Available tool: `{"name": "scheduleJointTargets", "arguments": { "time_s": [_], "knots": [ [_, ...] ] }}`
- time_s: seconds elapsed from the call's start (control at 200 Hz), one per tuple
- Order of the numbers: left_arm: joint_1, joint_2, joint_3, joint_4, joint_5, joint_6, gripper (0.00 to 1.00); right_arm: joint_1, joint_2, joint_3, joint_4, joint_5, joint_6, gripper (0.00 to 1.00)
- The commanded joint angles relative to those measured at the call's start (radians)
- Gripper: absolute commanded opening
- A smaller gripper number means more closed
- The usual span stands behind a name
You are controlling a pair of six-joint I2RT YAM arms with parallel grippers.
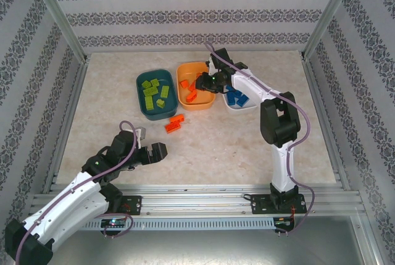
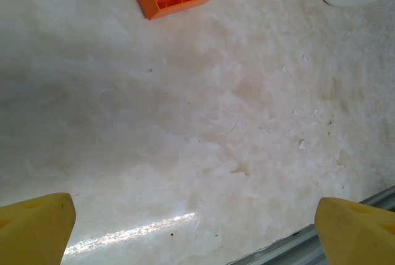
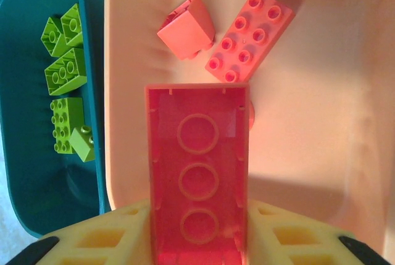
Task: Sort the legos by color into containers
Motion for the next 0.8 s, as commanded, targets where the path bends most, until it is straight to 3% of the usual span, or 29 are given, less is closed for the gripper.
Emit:
{"name": "scheduleJointTargets", "arguments": {
  "time_s": [0.0,0.325,0.575,0.794],
  "knots": [
    [0.012,0.011,-0.004,0.04,0.018,0.004,1.0,-0.009,0.017,0.006,-0.002,-0.014,0.008,0.39],
    [0.015,0.011,-0.009,0.042,0.019,0.005,1.0,-0.012,0.032,0.006,0.0,-0.013,0.01,0.57],
    [0.018,0.023,-0.004,0.039,0.019,0.014,1.0,-0.011,0.003,-0.005,0.011,-0.034,0.021,0.59],
    [0.015,0.106,0.063,-0.011,0.006,0.05,1.0,0.024,-0.203,-0.18,0.104,-0.031,0.048,0.6]
  ]
}}
